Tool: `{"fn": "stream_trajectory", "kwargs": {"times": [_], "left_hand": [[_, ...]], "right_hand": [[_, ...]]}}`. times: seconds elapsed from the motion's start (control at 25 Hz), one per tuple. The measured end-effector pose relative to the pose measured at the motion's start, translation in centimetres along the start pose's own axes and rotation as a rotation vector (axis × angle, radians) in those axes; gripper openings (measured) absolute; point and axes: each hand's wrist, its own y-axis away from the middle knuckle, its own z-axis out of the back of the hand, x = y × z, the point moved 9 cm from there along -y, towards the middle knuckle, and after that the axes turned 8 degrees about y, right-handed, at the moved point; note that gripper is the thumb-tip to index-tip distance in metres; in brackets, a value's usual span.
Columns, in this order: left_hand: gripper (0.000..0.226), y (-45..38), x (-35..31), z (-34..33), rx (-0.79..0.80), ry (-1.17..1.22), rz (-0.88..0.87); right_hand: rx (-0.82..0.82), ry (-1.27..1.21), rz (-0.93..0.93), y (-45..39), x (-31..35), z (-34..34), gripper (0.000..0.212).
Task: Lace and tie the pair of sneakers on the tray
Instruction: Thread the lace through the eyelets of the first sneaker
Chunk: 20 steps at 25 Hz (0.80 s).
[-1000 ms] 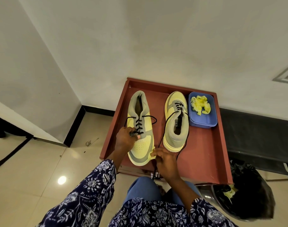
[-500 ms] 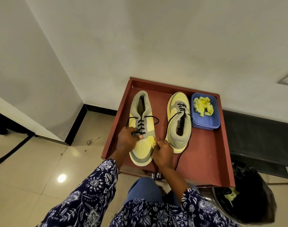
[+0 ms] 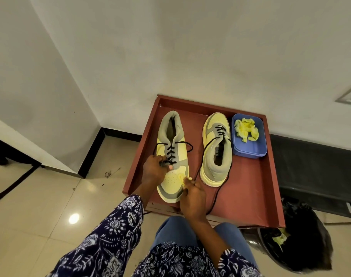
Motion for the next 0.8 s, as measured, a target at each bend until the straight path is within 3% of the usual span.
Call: {"fn": "stream_trajectory", "kwargs": {"times": [0.56,0.8], "left_hand": [[0.054,0.9,-0.2,-0.2,-0.026,-0.028,-0.068],[0.056,0.3,0.1,0.1,-0.007,-0.035,-0.038]], "right_hand": [[-0.005,0.114,-0.034,-2.4,0.3,1.2,0.035],[-0.09,-0.064,-0.122,-4.2,0.2,2.1,0.032]]}}
